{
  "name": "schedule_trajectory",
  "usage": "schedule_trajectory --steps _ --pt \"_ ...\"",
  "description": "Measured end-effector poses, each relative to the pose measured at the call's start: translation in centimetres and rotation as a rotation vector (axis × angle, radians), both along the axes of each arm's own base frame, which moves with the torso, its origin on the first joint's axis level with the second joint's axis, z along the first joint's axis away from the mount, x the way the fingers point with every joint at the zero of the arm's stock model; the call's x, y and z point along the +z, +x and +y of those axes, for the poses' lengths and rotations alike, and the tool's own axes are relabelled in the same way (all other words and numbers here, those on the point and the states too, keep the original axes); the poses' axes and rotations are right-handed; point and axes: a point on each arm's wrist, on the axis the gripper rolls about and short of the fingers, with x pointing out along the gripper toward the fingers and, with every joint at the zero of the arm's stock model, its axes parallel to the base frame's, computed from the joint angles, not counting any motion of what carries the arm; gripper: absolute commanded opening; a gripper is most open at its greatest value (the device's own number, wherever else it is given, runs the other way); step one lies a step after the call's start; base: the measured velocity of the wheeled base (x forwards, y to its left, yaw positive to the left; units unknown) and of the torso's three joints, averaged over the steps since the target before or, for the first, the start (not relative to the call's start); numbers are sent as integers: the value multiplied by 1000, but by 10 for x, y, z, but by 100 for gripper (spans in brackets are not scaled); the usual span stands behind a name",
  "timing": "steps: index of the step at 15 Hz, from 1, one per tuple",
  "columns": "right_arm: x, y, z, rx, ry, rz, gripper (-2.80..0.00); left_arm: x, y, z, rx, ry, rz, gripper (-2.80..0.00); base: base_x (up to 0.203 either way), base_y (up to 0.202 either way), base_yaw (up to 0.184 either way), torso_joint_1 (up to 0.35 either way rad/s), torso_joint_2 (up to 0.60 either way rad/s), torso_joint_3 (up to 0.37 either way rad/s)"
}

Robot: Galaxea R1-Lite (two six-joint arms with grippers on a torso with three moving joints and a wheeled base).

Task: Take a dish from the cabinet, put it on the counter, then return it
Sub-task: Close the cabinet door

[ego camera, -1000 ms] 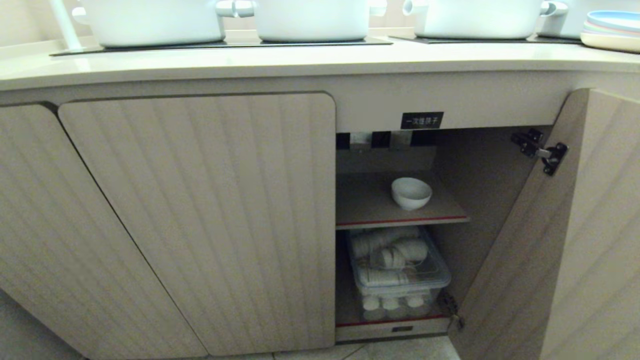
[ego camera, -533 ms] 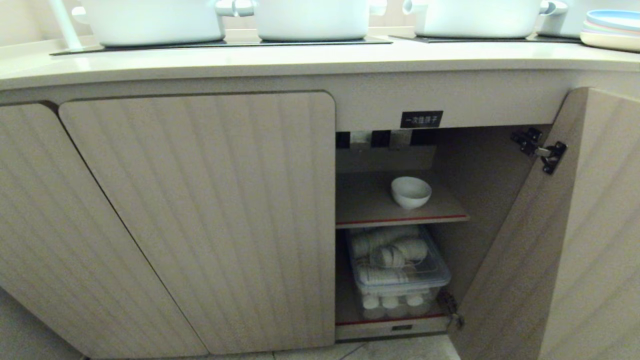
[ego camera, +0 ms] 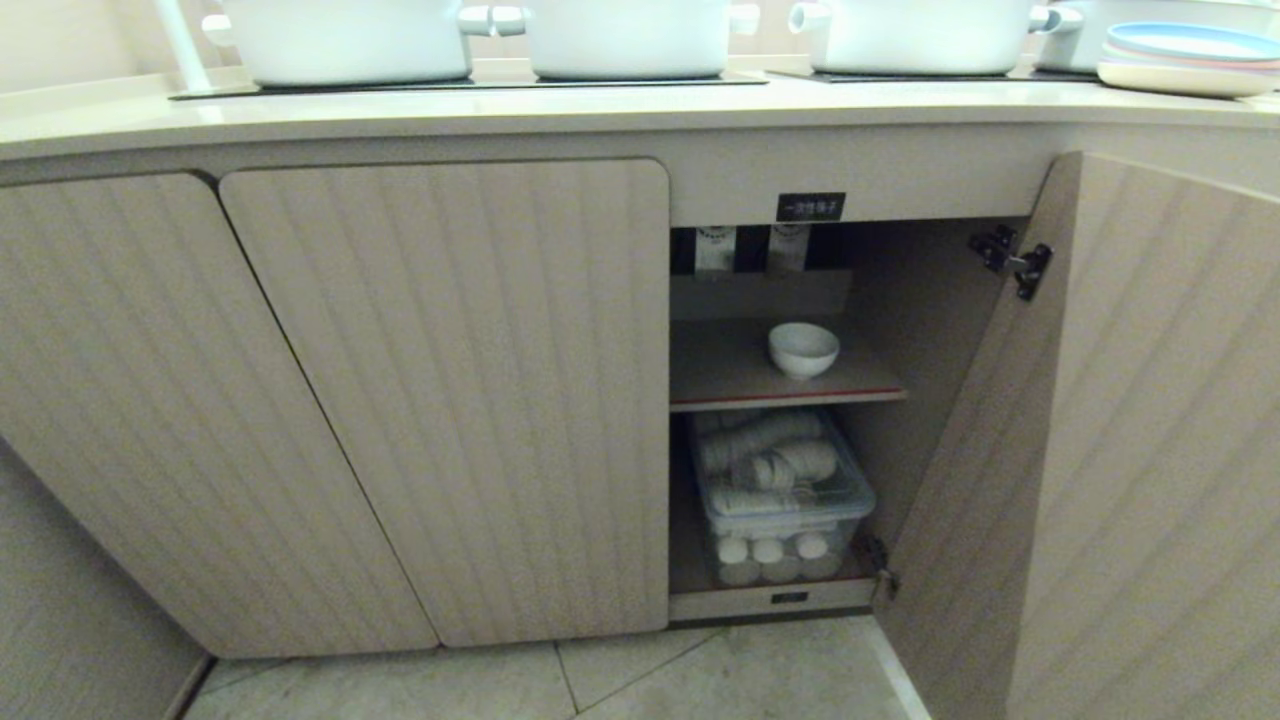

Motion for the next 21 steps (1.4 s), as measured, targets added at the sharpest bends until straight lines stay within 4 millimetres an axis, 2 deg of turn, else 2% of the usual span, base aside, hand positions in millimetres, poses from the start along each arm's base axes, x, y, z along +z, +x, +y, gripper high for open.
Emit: schedule_trajectory --steps 8,21 --pt "0 0 0 0 0 0 -280 0 0 0 0 0 0 -280 -186 0 0 4 2 2" --pt "0 0 0 1 0 0 -280 0 0 0 0 1 0 -280 0 0 0 0 0 0"
